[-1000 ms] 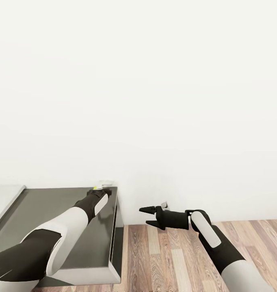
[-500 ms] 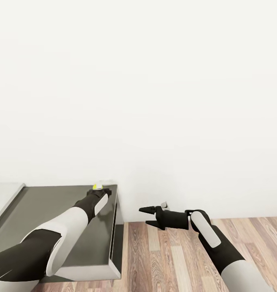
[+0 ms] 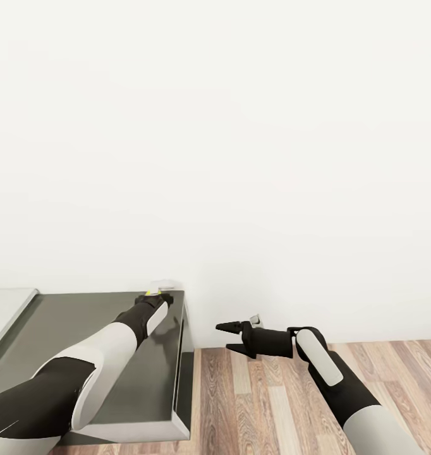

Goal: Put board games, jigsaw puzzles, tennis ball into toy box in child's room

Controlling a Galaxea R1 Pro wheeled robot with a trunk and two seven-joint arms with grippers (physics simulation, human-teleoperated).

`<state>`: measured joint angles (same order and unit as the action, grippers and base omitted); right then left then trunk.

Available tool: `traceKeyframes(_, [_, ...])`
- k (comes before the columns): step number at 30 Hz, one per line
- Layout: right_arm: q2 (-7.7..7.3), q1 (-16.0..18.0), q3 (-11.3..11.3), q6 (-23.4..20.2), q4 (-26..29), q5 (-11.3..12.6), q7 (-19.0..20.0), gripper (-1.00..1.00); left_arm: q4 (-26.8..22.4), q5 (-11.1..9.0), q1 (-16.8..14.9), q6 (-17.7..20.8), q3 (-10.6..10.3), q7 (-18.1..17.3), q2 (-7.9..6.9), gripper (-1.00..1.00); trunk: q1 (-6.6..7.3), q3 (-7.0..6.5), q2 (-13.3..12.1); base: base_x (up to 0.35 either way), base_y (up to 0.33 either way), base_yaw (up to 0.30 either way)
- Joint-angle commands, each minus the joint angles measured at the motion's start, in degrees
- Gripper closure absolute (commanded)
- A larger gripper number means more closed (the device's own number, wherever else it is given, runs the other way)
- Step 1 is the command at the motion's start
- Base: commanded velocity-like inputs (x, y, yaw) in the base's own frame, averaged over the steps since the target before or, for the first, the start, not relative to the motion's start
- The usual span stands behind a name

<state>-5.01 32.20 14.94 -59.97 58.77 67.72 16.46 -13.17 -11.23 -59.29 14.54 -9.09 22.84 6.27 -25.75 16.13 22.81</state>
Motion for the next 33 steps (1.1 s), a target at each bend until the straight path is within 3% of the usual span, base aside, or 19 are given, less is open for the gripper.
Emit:
traceKeyframes(1, [-0.02, 0.05, 0.08, -0.03, 0.01, -0.56, 0.59, -1.00, -0.10, -0.55, -0.03, 0.31, -0.49, 0.36, -0.02, -1.00, -0.03, 0.10, 0.11, 0.011, 0.007, 0.000])
traceKeyframes(33, [0.08, 0.05, 0.08, 0.11, -0.15, -0.75, 0.50, -1.00, -0.11, -0.56, -0.03, 0.31, -0.49, 0.36, 0.00, -1.00, -0.03, 0.10, 0.11, 0.011, 0.019, 0.000])
